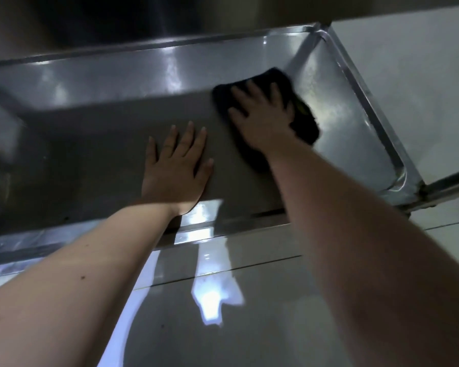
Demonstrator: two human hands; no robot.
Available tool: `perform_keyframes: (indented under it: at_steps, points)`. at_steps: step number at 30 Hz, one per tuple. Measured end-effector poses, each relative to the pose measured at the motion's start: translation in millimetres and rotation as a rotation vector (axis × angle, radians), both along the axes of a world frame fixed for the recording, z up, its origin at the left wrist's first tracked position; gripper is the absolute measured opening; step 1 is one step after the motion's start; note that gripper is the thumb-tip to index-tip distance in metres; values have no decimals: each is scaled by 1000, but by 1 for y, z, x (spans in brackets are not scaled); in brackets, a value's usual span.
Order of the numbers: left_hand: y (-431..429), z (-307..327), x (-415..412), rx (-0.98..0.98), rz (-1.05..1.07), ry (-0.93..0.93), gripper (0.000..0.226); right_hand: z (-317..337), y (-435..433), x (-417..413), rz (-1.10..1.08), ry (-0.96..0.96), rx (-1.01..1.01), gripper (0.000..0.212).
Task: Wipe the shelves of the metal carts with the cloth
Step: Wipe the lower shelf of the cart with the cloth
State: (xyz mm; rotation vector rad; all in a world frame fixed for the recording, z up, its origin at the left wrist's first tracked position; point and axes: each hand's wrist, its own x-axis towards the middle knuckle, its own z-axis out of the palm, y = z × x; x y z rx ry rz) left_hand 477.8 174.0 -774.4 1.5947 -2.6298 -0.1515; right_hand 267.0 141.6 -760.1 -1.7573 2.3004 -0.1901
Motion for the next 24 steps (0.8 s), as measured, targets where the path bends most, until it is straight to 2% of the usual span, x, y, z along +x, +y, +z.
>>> perform_keyframes:
  at_steps: [4, 12, 17, 21, 24]
  points:
    - [0, -1, -2, -12, 4, 10, 60, 7, 28, -96, -239, 46, 40, 55]
    - [4, -1, -6, -18, 1, 8, 61, -1, 150, -99, -191, 108, 136, 54]
    - [4, -1, -5, -52, -2, 6, 59, 1, 123, -38, -342, 128, 151, 56]
    - [2, -2, -4, -37, -16, -2, 58, -7, 109, 61, -171, 107, 19, 57]
    - [2, -2, -4, -33, -20, 11, 58, -9, 108, 64, -69, 54, 14, 56]
